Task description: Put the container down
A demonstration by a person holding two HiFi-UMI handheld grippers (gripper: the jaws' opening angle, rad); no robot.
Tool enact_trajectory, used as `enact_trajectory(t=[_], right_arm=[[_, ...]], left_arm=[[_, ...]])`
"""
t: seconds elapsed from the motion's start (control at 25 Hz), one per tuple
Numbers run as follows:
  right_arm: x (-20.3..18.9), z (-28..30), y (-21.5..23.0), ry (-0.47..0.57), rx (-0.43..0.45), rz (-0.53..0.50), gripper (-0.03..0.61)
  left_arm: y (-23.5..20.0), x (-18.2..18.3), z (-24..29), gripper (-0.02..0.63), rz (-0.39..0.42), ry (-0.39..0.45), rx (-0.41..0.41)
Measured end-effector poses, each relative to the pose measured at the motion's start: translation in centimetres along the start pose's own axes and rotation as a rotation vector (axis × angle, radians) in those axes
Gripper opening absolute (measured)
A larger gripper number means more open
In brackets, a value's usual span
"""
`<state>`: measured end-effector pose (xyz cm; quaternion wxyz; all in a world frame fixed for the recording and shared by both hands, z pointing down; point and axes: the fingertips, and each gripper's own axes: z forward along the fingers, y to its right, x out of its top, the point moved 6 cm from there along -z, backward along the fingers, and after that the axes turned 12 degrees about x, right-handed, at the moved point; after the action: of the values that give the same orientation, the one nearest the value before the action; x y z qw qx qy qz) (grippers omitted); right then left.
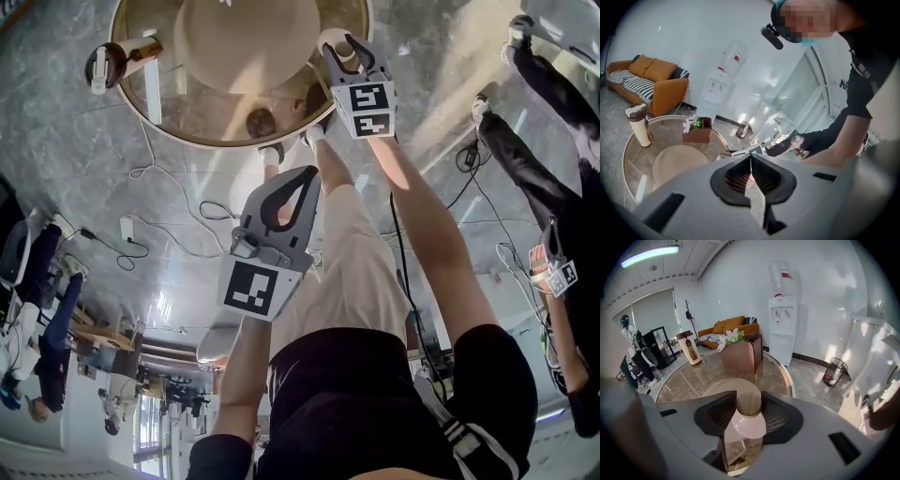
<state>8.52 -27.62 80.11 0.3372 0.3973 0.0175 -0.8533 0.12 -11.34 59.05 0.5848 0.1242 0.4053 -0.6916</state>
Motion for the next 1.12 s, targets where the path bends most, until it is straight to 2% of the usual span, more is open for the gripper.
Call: enact_trajectory(t=[0.12, 0.28, 0.48, 0.72, 1.0, 1.12], right_arm=[[0.7, -0.1, -0.3, -0.002, -0.003, 0.012, 0.173], [2.2, -1.0, -0.8, 0.023, -0.01, -0.002, 0.173], [4.0, -3.2, -1.7, -0.004, 0.002, -0.009, 0.173], [6.9, -7.7, -3.5, -0.013, 0.032, -0.052, 0.173], [11.1, -13.4, -6.4, 0.039, 0.029, -0.018, 0.167], [12.6, -16.5, -8.4, 0.059, 0.031, -0.008, 0.163]], left_arm=[[-0.2, 0.1, -0.3, 0.02, 0.002, -0.003, -0.001], [-0.3, 0.7, -1.0, 0.02, 0.007, 0.016, -0.001], [-0.1, 1.1, -1.6, 0.02, 0.034, 0.031, -0.003], [0.8, 3.3, -3.3, 0.02, 0.046, 0.088, -0.008], [0.7, 6.6, -7.0, 0.02, 0.111, 0.152, 0.01], [1.2, 7.1, -9.5, 0.02, 0.113, 0.147, 0.023]])
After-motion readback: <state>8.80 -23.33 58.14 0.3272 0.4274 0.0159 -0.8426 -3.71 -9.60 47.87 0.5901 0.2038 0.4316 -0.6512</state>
